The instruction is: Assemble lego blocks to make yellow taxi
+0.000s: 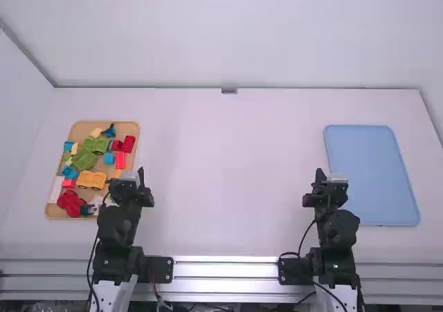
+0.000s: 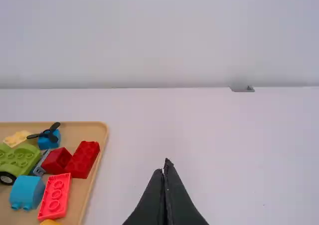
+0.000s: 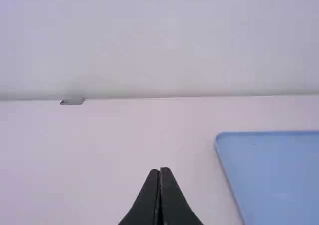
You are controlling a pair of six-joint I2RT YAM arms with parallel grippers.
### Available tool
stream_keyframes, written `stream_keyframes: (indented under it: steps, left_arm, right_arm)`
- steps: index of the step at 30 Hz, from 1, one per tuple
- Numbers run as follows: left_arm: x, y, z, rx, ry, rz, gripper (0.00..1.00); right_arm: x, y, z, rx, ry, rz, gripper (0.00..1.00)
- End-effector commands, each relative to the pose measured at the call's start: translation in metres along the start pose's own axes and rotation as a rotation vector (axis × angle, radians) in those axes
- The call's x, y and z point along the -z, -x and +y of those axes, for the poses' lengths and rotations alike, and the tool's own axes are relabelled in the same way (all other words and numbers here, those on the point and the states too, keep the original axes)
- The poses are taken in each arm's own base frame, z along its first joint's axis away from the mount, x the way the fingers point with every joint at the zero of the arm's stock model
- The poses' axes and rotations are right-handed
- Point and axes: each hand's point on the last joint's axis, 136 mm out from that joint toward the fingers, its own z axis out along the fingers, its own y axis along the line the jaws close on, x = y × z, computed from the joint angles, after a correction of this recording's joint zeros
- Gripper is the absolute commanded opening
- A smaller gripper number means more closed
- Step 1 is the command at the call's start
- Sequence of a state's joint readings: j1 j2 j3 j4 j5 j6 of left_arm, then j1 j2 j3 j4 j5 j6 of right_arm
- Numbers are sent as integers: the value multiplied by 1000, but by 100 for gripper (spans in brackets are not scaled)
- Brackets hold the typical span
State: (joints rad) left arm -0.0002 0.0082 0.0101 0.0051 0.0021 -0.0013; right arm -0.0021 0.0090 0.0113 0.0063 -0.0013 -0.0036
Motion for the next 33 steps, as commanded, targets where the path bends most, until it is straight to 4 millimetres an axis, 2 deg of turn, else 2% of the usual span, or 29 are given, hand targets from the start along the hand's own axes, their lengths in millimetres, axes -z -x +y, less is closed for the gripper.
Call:
stream_keyframes:
  steps: [1, 10, 20, 25, 33]
  left_arm:
    - [0, 0, 0, -1, 0, 0, 0]
    - [1, 9, 1, 1, 6, 9, 4]
    - [-1, 36, 3, 17, 22, 77, 15]
    - [-8, 51, 7, 60, 47, 135, 23]
    - [-24, 73, 29, 202, 205, 238, 38]
  right_arm:
    - [0, 0, 0, 2, -1, 0, 0]
    - [1, 10, 5, 23, 30, 12, 4]
    - [-2, 49, 28, 102, 154, 91, 15]
    - [-9, 75, 47, 160, 253, 142, 23]
    - [-32, 116, 92, 259, 465, 211, 38]
